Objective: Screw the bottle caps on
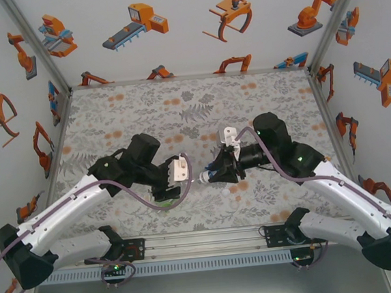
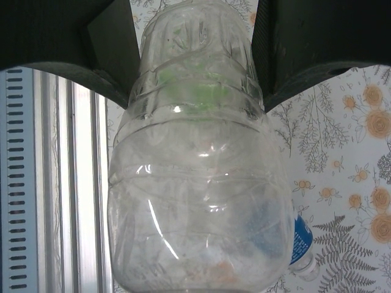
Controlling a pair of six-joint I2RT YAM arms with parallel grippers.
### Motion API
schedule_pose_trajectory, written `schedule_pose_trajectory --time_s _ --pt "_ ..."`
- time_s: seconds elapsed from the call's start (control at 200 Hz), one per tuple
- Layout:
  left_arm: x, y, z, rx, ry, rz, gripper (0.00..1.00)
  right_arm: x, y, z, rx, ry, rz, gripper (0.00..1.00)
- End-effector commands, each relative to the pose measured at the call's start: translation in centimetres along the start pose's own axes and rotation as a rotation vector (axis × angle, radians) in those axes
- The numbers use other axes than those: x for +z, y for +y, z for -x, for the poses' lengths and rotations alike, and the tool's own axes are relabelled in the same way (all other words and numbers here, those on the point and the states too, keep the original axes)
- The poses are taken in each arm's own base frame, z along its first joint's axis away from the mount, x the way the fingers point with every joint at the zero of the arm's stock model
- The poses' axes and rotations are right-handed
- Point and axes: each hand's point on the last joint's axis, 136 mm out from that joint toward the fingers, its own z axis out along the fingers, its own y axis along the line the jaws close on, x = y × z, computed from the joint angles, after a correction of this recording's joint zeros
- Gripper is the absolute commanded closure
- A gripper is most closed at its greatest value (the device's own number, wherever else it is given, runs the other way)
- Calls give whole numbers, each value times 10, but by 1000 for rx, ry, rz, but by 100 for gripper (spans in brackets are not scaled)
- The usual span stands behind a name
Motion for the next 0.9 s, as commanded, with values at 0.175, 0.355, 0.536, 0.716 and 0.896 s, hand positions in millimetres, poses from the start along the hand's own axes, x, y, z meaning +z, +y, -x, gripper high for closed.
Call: schedule_pose_trajectory --time_s 0.175,0.355,0.536,0.716,0.896 --pt "-3 -5 26 0 -139 -17 100 6 2 0 -76 22 -3 100" --pt "-4 -3 29 -11 -191 4 100 4 -4 -7 -51 27 -73 100" --pt "0 -2 27 -12 -195 4 100 7 -11 -9 113 14 -94 100" --pt "0 7 26 10 -184 60 100 10 -39 -27 571 58 -242 100" --pt "4 26 25 -1 -200 157 100 8 -58 -60 1067 44 -414 100"
